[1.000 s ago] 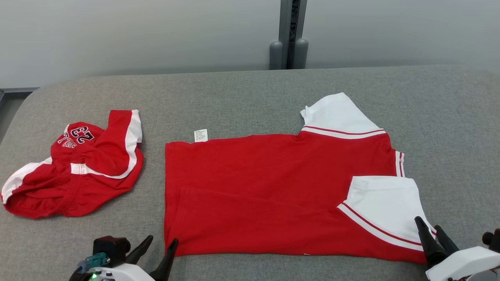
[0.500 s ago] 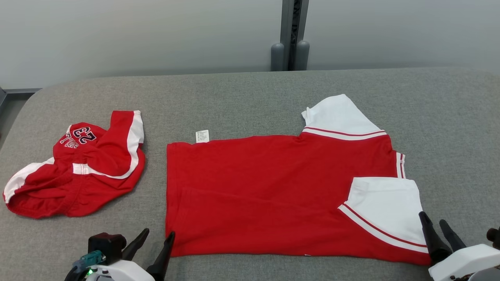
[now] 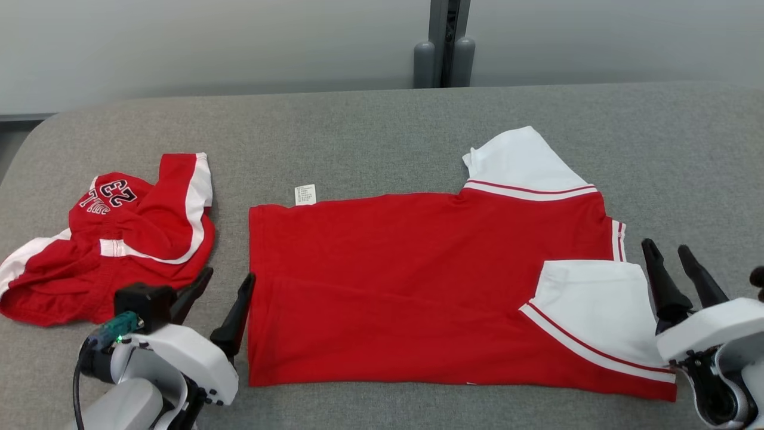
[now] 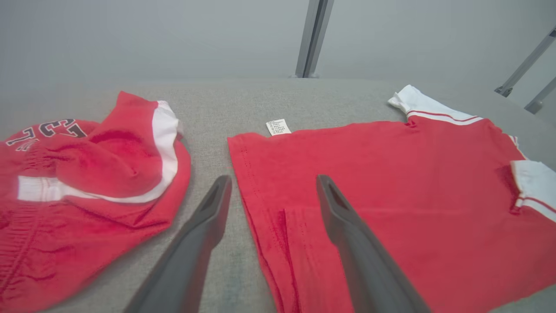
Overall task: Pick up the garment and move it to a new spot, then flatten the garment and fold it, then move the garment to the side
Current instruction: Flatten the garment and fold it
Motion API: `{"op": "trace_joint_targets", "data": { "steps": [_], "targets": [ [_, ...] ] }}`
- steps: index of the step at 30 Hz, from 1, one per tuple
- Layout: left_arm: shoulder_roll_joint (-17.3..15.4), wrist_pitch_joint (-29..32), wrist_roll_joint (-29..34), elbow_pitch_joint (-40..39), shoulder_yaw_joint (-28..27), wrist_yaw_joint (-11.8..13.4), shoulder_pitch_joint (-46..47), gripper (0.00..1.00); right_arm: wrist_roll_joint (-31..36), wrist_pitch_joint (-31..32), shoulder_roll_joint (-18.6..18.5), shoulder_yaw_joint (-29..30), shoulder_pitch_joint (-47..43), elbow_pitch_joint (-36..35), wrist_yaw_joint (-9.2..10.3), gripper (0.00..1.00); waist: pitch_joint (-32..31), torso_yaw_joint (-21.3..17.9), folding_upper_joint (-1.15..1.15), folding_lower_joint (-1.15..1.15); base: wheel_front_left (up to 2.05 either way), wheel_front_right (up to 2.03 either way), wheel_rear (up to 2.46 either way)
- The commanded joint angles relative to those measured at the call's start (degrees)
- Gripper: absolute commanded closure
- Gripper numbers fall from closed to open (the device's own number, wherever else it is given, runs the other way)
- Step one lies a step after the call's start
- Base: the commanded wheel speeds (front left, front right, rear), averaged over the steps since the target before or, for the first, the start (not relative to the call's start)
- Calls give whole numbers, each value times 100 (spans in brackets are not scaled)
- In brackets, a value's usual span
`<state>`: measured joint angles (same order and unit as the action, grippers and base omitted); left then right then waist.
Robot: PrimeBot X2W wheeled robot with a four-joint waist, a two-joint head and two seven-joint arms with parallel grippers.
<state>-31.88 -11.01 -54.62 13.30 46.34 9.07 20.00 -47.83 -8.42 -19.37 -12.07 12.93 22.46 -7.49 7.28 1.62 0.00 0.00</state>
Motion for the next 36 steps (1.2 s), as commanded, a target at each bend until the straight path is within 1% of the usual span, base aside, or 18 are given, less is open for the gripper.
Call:
{"op": "trace_joint_targets", "data": {
  "steps": [1, 5, 6, 9, 13, 18, 23, 26, 32, 35, 36],
  "targets": [
    [0, 17, 17, 33, -26, -26, 87, 0, 74, 30, -5, 6, 79, -34, -2, 0, 84, -3, 0, 0, 0, 0, 0],
    [126, -12, -40, 245, -131, -114, 434, 0, 401, 258, 66, 82, 577, -116, -2, 0, 361, -31, 0, 0, 0, 0, 0],
    [163, -27, -39, 396, -182, -190, 609, 0, 562, 352, 83, 91, 850, -121, -2, 0, 527, -22, 0, 0, 0, 0, 0],
    [275, -60, -20, 623, -227, -306, 915, 0, 775, 499, 150, 40, 1339, -74, -2, 0, 788, 13, 0, 0, 0, 0, 0],
    [377, -67, 58, 893, -242, -483, 1365, 0, 1026, 643, 137, -34, 2021, 98, -2, 0, 1167, 113, 0, 0, 0, 0, 0],
    [556, 16, 92, 1307, -201, -715, 1834, 0, 1225, 724, 72, -150, 2791, 551, -2, 0, 1498, 239, 0, 0, 0, 0, 0],
    [722, 40, 168, 1661, -136, -864, 2197, 0, 1367, 714, -24, -389, 3459, 1077, -1, 0, 1768, 349, 0, 0, 0, 0, 0],
    [813, 86, 166, 1810, -107, -950, 2356, 0, 1373, 729, -20, -540, 3806, 1407, -2, 0, 1867, 381, 0, 0, 0, 0, 0],
    [953, 225, 196, 1972, -21, -1038, 2611, 0, 1323, 875, -81, -926, 4443, 2054, -2, 0, 2036, 450, 0, 0, 0, 0, 0],
    [1015, 270, 215, 1970, 12, -1080, 2726, 0, 1250, 963, -104, -1020, 4725, 2359, -1, 0, 2128, 493, 0, 0, 0, 0, 0],
    [1015, 270, 215, 1970, 12, -1080, 2726, 0, 1250, 963, -104, -1020, 4725, 2359, -1, 0, 2128, 493, 0, 0, 0, 0, 0]
  ]
}}
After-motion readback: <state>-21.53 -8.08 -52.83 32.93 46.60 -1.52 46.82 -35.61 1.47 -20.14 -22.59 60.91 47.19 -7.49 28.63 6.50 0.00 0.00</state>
